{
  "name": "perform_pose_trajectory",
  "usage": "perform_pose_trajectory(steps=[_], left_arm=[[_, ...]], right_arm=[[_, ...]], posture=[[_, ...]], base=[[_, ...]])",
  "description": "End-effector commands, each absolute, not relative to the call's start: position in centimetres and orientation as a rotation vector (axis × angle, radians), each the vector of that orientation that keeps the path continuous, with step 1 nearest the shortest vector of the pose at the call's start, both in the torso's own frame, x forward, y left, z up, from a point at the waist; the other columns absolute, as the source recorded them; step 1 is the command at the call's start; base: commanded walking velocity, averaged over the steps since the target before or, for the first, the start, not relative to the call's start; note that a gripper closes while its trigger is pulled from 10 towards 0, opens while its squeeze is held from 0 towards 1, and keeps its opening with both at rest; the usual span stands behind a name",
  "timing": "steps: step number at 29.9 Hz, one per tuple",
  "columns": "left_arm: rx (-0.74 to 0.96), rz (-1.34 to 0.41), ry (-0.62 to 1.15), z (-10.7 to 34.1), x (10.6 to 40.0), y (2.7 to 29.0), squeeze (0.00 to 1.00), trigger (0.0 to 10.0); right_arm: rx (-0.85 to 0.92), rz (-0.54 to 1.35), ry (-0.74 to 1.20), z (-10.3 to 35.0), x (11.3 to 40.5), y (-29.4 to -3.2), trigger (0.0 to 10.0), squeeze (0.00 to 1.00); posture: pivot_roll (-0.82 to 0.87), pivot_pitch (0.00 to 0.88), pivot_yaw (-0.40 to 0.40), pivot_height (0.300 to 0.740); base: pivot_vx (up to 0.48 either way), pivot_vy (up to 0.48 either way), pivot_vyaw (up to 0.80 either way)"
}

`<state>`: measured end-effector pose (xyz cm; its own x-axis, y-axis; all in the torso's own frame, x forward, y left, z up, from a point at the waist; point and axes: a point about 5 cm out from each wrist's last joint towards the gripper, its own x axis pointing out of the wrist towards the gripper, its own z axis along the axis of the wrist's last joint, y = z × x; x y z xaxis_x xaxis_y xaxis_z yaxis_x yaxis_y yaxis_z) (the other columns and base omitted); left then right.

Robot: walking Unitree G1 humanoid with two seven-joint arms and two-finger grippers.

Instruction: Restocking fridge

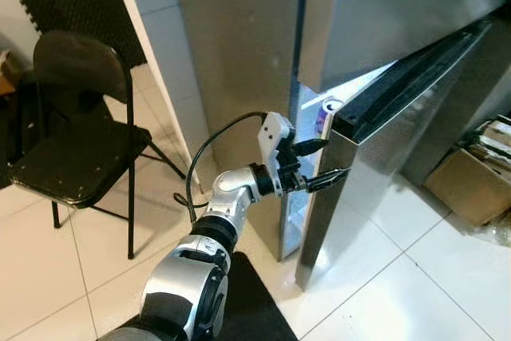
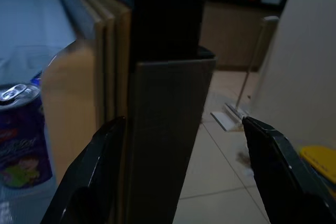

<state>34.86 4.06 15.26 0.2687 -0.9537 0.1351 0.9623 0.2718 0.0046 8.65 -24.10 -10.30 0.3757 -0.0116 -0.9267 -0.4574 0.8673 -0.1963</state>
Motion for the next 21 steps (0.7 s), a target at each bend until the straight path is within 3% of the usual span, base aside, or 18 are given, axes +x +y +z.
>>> perform_pose_trajectory(steps=[1,8,9,13,16,21], left_arm=[[-0.064,-1.321,-0.126,15.3,34.6,3.1,0.0,10.0],[-0.115,-1.438,-0.122,14.9,33.4,1.8,0.0,10.0],[-0.127,-1.528,-0.091,13.6,31.8,0.8,0.0,10.0],[-0.129,-1.569,-0.058,12.3,30.7,0.5,0.0,10.0],[-0.148,-1.576,-0.01,10.9,29.9,0.7,0.0,10.0],[-0.18,-1.491,0.107,8.0,29.1,3.4,0.0,10.0]], right_arm=[[-0.46,0.285,1.181,-10.5,8.0,-24.2,10.0,0.0],[-0.459,0.283,1.177,-10.4,8.4,-24.0,10.0,0.0],[-0.456,0.284,1.176,-10.5,8.6,-23.8,10.0,0.0],[-0.454,0.284,1.176,-10.5,8.9,-23.6,10.0,0.0],[-0.45,0.283,1.174,-10.5,9.1,-23.3,10.0,0.0],[-0.441,0.278,1.178,-10.6,9.3,-23.0,10.0,0.0]], posture=[[-0.16,0.086,0.02,0.74],[-0.15,0.07,0.024,0.74],[-0.14,0.058,0.027,0.74],[-0.13,0.049,0.028,0.74],[-0.13,0.039,0.033,0.74],[-0.12,0.024,0.039,0.74]], base=[[0.0,0.0,0.0],[0.0,0.0,0.0],[0.0,0.0,0.0],[0.0,0.0,0.0],[0.0,0.0,0.0],[0.0,0.0,0.0]])
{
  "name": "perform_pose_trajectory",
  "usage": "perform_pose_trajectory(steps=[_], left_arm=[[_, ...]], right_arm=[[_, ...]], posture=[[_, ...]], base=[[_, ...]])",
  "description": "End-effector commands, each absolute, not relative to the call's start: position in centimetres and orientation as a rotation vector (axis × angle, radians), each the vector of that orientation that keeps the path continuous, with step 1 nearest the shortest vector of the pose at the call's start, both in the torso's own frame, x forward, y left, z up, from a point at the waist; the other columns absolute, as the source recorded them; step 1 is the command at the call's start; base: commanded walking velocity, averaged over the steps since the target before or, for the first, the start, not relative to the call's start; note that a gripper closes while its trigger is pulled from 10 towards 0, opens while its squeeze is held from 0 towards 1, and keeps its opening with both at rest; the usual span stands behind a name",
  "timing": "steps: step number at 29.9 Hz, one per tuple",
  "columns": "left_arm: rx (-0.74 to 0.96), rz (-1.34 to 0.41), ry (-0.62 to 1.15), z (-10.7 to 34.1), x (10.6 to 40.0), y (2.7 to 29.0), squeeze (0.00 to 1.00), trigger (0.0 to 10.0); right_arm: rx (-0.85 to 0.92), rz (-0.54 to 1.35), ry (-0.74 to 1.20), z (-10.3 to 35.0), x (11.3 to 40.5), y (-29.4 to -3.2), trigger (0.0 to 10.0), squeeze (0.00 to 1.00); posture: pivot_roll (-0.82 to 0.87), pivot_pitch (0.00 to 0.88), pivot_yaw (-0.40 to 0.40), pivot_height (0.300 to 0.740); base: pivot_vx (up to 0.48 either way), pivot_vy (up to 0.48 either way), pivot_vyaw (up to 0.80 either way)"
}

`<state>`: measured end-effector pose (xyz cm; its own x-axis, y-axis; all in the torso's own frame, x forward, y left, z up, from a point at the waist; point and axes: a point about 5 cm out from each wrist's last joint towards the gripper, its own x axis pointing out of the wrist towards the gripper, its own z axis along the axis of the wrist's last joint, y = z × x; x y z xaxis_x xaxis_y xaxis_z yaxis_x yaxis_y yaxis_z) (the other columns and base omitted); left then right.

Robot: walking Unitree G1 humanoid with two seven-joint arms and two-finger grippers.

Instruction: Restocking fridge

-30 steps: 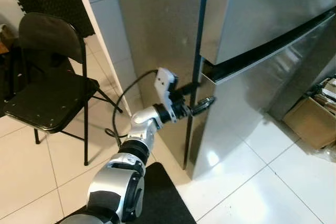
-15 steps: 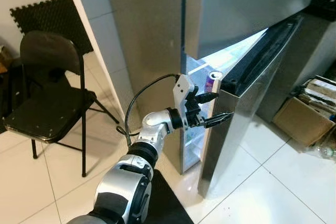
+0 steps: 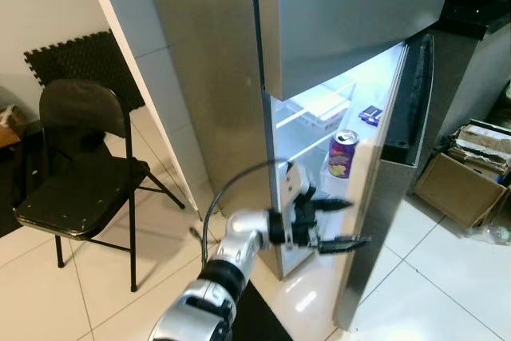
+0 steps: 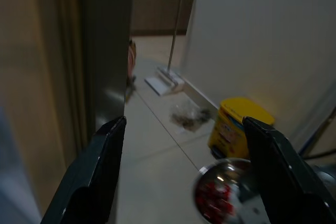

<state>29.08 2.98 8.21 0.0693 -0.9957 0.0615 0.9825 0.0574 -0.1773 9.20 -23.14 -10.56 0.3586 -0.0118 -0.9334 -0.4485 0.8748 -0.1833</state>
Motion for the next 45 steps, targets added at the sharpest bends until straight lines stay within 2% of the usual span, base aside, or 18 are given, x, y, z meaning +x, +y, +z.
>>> perform_pose_trajectory(steps=[1,5,9,10,13,15,17,18,22,25,27,28,30,31,38,45], left_arm=[[-0.176,-1.451,0.139,7.1,29.0,4.3,0.0,10.0],[-0.197,-1.287,0.263,4.0,28.0,7.9,0.0,10.0],[-0.201,-1.182,0.337,2.3,27.3,9.9,0.0,10.0],[-0.227,-1.087,0.402,0.9,26.5,11.5,0.0,10.0],[-0.245,-1.023,0.445,0.0,25.9,12.6,0.0,10.0],[-0.266,-0.851,0.569,-2.3,23.9,15.1,0.0,10.0],[-0.266,-0.851,0.569,-2.3,23.9,15.1,0.0,10.0],[-0.281,-0.7,0.666,-4.0,22.2,16.9,0.0,10.0],[-0.288,-0.617,0.715,-4.8,21.3,17.8,0.0,10.0],[-0.319,-0.433,0.811,-6.4,19.2,19.4,0.0,10.0],[-0.319,-0.433,0.811,-6.4,19.2,19.4,0.0,10.0],[-0.336,-0.287,0.888,-7.7,17.1,20.5,0.0,10.0],[-0.336,-0.287,0.888,-7.7,17.1,20.5,0.0,10.0],[-0.341,-0.22,0.918,-8.2,16.2,20.8,0.0,10.0],[-0.356,-0.172,0.933,-8.5,15.7,20.7,0.0,10.0],[-0.349,-0.147,0.921,-8.5,16.0,20.4,0.0,10.0]], right_arm=[[-0.439,0.276,1.181,-10.6,9.3,-22.9,10.0,0.0],[-0.435,0.273,1.193,-10.7,9.2,-22.7,10.0,0.0],[-0.433,0.272,1.198,-10.8,9.1,-22.6,10.0,0.0],[-0.431,0.271,1.204,-10.8,9.1,-22.6,10.0,0.0],[-0.43,0.271,1.208,-10.8,9.0,-22.6,10.0,0.0],[-0.433,0.273,1.224,-10.9,9.0,-22.6,10.0,0.0],[-0.433,0.273,1.224,-10.9,9.0,-22.6,10.0,0.0],[-0.444,0.272,1.24,-10.9,8.9,-22.7,10.0,0.0],[-0.449,0.271,1.243,-10.9,9.1,-22.8,10.0,0.0],[-0.455,0.278,1.233,-10.8,9.6,-22.7,10.0,0.0],[-0.455,0.278,1.233,-10.8,9.6,-22.7,10.0,0.0],[-0.461,0.275,1.23,-10.7,10.0,-22.6,10.0,0.0],[-0.461,0.275,1.23,-10.7,10.0,-22.6,10.0,0.0],[-0.466,0.272,1.235,-10.7,10.1,-22.6,10.0,0.0],[-0.463,0.251,1.268,-10.8,9.6,-22.9,10.0,0.0],[-0.453,0.24,1.305,-10.9,8.8,-23.1,10.0,0.0]], posture=[[-0.11,0.018,0.042,0.74],[-0.1,0.0,0.048,0.74],[-0.09,0.0,0.048,0.74],[-0.09,0.0,0.047,0.74],[-0.09,0.0,0.046,0.74],[-0.08,0.0,0.037,0.74],[-0.08,0.0,0.037,0.74],[-0.08,0.0,0.033,0.74],[-0.07,0.0,0.028,0.74],[-0.07,0.0,0.028,0.74],[-0.07,0.0,0.028,0.74],[-0.07,0.0,0.026,0.74],[-0.07,0.0,0.026,0.74],[-0.07,0.0,0.026,0.74],[-0.06,0.0,0.02,0.74],[-0.06,0.0,0.014,0.74]], base=[[0.0,0.0,0.0],[0.0,0.0,0.0],[0.0,0.0,0.0],[0.0,0.0,0.0],[0.0,0.0,0.0],[0.0,0.0,0.0],[0.0,0.0,0.0],[0.0,0.0,0.0],[0.0,0.0,0.0],[0.0,0.0,0.0],[0.0,0.0,0.0],[0.0,0.0,0.0],[0.0,0.0,0.0],[0.0,0.0,0.0],[0.0,0.0,0.0],[0.0,0.0,-0.79]])
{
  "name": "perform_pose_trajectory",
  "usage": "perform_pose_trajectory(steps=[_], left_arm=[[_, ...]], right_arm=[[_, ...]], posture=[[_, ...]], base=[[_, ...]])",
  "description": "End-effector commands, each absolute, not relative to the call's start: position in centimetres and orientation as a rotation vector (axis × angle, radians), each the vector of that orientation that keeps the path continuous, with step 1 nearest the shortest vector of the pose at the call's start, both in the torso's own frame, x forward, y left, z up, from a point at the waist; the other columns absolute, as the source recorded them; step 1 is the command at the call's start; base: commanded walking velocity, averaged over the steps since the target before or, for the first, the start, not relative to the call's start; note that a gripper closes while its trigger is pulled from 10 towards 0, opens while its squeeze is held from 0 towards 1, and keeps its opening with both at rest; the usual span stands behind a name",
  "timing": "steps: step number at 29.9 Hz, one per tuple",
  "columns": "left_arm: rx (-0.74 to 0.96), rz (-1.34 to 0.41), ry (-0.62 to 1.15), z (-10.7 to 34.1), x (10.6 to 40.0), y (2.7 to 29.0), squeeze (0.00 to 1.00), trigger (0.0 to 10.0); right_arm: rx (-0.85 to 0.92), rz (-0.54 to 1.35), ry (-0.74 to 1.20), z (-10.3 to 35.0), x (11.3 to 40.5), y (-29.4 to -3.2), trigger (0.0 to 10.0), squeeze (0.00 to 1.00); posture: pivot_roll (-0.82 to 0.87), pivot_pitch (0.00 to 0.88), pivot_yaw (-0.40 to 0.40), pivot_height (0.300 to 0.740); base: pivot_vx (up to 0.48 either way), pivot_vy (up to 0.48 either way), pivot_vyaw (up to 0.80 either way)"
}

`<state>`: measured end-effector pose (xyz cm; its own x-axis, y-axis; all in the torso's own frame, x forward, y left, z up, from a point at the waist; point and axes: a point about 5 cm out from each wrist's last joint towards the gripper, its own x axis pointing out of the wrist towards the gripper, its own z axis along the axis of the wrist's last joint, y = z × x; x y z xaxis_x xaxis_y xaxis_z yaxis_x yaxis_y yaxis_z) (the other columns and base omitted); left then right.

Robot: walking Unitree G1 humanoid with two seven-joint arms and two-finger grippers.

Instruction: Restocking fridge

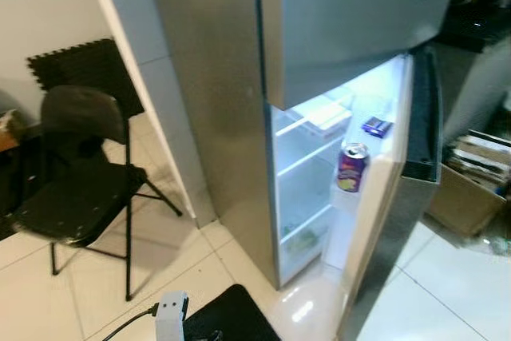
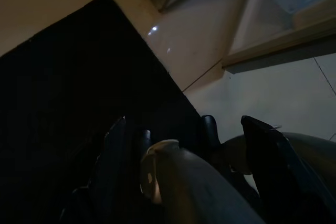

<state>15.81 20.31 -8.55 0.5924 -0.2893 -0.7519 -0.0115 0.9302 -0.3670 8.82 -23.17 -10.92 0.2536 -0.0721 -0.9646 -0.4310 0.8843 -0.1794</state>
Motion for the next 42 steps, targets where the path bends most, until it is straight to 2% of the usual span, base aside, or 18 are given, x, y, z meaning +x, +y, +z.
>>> perform_pose_trajectory(steps=[1,16,35,42], left_arm=[[-0.347,-0.141,0.919,-8.5,16.1,20.4,0.0,10.0],[-0.328,-0.107,0.933,-8.9,15.7,19.3,0.0,10.0],[-0.306,-0.114,0.936,-9.0,15.7,19.0,0.0,10.0],[-0.283,-0.093,0.847,-8.0,17.8,19.1,0.0,10.0]], right_arm=[[-0.455,0.24,1.308,-11.0,8.7,-23.2,10.0,0.0],[-0.453,0.249,1.312,-10.9,8.8,-23.3,10.0,0.0],[-0.448,0.258,1.297,-10.9,9.3,-22.9,10.0,0.0],[-0.445,0.245,1.271,-10.8,9.5,-23.1,10.0,0.0]], posture=[[-0.06,0.0,0.014,0.74],[-0.06,0.0,-0.012,0.74],[-0.05,0.0,-0.007,0.74],[-0.06,0.0,-0.004,0.74]], base=[[0.0,0.0,-0.8],[0.0,0.0,-0.8],[0.0,0.0,-0.8],[0.0,0.0,0.0]])
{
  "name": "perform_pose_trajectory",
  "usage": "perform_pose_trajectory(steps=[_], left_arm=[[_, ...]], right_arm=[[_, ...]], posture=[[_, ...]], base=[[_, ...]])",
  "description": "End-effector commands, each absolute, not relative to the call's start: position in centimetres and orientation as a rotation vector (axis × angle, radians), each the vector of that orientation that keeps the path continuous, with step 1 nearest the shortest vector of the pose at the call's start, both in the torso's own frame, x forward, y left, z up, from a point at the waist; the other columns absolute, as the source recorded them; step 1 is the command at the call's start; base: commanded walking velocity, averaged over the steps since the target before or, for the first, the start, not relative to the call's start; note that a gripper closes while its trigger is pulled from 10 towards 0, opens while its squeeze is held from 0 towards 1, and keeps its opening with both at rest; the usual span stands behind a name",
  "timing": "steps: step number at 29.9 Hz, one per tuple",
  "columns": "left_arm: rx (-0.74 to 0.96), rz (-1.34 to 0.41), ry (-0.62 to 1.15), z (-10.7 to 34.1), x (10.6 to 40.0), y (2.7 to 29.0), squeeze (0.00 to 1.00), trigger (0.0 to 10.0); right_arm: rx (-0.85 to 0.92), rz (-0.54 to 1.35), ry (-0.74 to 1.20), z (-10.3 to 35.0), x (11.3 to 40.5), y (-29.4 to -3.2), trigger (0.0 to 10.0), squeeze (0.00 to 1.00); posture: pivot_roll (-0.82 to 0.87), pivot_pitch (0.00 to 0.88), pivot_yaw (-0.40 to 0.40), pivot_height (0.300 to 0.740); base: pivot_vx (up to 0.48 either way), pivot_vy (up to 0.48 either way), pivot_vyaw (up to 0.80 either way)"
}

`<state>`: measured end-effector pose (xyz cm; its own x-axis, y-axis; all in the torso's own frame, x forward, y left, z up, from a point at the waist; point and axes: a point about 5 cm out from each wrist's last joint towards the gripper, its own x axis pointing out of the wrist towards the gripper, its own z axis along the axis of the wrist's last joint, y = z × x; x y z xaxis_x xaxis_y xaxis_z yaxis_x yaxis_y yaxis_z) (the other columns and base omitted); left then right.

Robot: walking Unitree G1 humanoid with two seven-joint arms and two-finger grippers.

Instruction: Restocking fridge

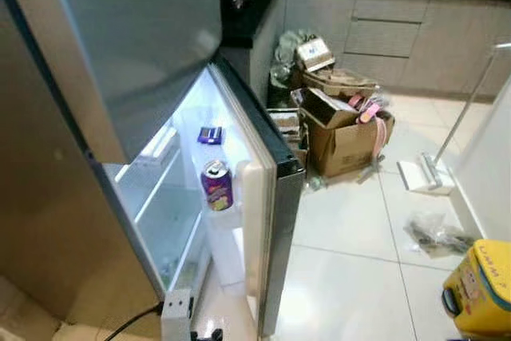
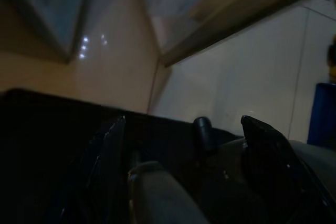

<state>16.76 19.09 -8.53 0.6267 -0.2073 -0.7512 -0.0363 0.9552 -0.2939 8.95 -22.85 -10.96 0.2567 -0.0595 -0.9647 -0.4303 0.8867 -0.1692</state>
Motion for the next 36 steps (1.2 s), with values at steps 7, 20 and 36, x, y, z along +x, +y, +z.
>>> perform_pose_trajectory(steps=[7,20,36], left_arm=[[-0.289,-0.123,0.711,-6.0,21.4,18.9,0.0,10.0],[-0.3,-0.174,0.647,-5.1,22.8,17.6,0.0,10.0],[-0.317,-0.235,0.633,-4.8,23.2,16.9,0.0,10.0]], right_arm=[[-0.448,0.248,1.267,-10.7,9.6,-23.1,10.0,0.0],[-0.442,0.247,1.263,-10.7,9.7,-23.1,10.0,0.0],[-0.444,0.252,1.256,-10.6,9.9,-23.1,10.0,0.0]], posture=[[-0.05,0.0,-0.005,0.74],[-0.06,0.0,-0.002,0.74],[-0.05,0.0,-0.011,0.74]], base=[[0.0,0.0,0.0],[0.0,-0.294,0.0],[0.0,-0.169,0.0]])
